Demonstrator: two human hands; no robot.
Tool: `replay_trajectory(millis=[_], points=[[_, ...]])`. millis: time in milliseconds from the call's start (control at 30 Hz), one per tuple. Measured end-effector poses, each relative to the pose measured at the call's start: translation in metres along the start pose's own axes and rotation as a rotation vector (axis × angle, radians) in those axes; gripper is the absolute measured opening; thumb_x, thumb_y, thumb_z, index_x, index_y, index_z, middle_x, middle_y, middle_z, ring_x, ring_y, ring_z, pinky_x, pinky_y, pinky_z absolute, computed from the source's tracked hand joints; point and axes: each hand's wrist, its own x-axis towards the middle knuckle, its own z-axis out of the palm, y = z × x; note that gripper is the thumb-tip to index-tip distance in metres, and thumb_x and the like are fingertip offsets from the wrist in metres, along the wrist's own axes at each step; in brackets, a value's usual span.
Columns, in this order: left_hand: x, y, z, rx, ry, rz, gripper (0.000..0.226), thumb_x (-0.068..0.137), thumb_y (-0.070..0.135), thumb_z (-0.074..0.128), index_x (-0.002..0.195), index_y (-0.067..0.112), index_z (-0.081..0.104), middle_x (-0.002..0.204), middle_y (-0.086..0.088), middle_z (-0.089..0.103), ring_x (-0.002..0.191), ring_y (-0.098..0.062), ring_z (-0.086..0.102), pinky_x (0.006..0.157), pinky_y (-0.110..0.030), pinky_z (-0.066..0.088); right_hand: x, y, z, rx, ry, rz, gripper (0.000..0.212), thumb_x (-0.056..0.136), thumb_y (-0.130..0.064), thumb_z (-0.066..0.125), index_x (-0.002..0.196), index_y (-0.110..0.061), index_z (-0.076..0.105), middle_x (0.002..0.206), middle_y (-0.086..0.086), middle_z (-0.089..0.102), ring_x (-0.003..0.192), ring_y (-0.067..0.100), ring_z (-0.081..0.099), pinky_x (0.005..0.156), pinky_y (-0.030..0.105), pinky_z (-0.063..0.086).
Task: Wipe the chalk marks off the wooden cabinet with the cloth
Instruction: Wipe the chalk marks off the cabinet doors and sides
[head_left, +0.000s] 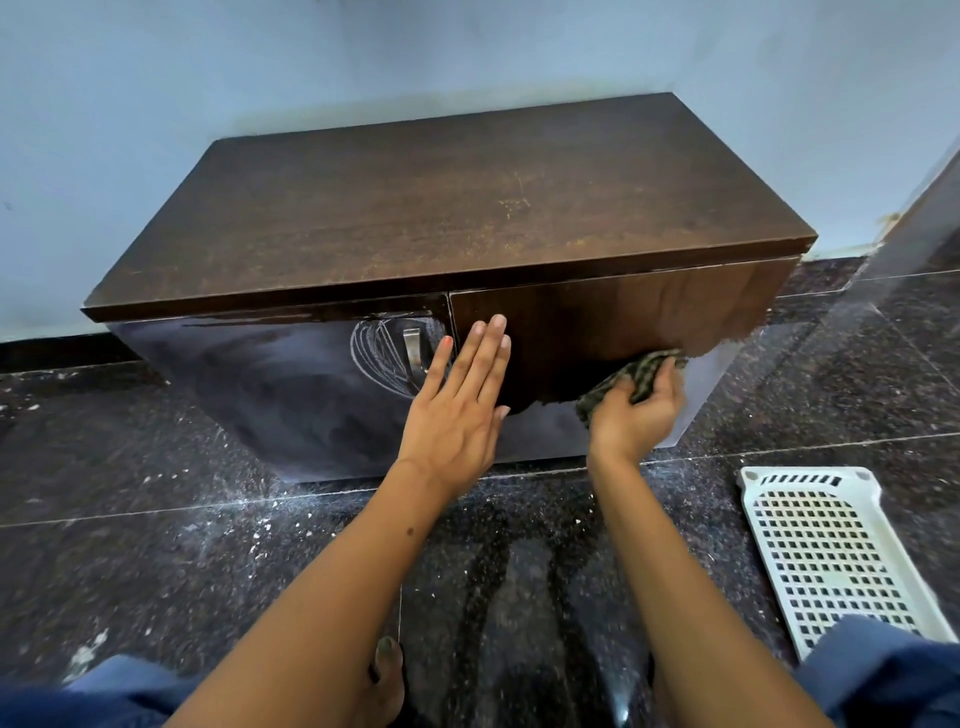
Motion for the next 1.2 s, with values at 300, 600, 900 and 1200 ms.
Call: replay_trajectory(millis=[300, 600, 900, 1200], points=[[0.0, 0.011, 0.0, 0.033, 0.055, -0.065, 0.064, 0.098, 0.037, 0.017, 0.148, 0.0, -0.002, 0.156, -0.015, -0.011, 0.145, -0.028, -0.008, 0.117, -0.044, -0.009, -0.006, 0.011, -0.003, -0.009, -0.042, -0.028, 0.051, 0.092, 0.001, 0.05, 0.141, -0.004, 0.039, 0.148, 0.01, 0.033, 0.135, 0.022, 0.035, 0.096, 0.006, 0.022], [0.004, 0.018, 0.008, 0.004, 0.079, -0.08, 0.063, 0.098, 0.035, 0.016, 0.148, -0.001, 0.005, 0.157, -0.017, -0.003, 0.146, -0.03, -0.002, 0.118, -0.045, -0.004, -0.009, -0.003, 0.0, 0.026, 0.001, -0.244, 0.052, 0.09, 0.005, 0.049, 0.141, -0.001, 0.037, 0.149, 0.011, 0.031, 0.136, 0.02, 0.033, 0.104, 0.01, 0.024], [0.006, 0.021, 0.011, -0.002, 0.1, -0.085, 0.062, 0.098, 0.034, 0.023, 0.148, -0.002, 0.011, 0.157, -0.017, 0.003, 0.145, -0.031, 0.004, 0.118, -0.045, 0.001, -0.001, -0.008, -0.002, 0.018, 0.017, -0.277, 0.052, 0.09, 0.005, 0.05, 0.14, -0.001, 0.039, 0.149, 0.01, 0.031, 0.134, 0.013, 0.03, 0.102, -0.001, 0.019], [0.005, 0.02, 0.01, 0.03, 0.099, -0.085, 0.062, 0.098, 0.034, 0.021, 0.148, -0.002, 0.011, 0.157, -0.017, 0.002, 0.146, -0.03, 0.004, 0.118, -0.045, -0.001, 0.027, -0.004, -0.013, -0.005, 0.072, -0.086, 0.054, 0.09, 0.002, 0.051, 0.142, -0.003, 0.036, 0.15, 0.01, 0.032, 0.137, 0.021, 0.034, 0.099, 0.006, 0.02]])
